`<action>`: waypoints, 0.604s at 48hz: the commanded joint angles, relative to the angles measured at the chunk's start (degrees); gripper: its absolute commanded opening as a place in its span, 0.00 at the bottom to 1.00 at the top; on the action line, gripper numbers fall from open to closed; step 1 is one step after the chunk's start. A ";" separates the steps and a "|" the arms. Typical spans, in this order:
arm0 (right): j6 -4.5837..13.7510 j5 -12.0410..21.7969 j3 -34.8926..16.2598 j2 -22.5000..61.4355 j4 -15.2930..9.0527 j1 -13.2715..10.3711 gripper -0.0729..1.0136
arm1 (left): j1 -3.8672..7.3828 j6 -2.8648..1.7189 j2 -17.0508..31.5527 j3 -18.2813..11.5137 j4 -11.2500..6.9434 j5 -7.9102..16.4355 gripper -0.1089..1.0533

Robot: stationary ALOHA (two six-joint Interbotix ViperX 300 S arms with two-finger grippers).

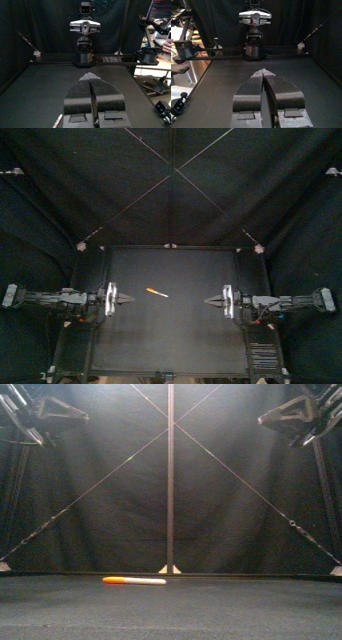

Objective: Uncap the pen

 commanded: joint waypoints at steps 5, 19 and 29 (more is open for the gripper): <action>0.88 -0.44 -3.16 6.24 1.41 -0.44 0.09 | 1.05 0.53 3.16 -2.11 -0.18 -0.70 0.06; 0.97 -0.35 -13.45 27.86 3.34 -4.83 0.09 | 5.45 0.44 13.01 -4.83 -0.26 0.00 0.08; 0.97 -0.44 -20.74 42.10 3.78 -8.26 0.10 | 7.91 0.44 17.93 -5.10 -0.26 2.72 0.08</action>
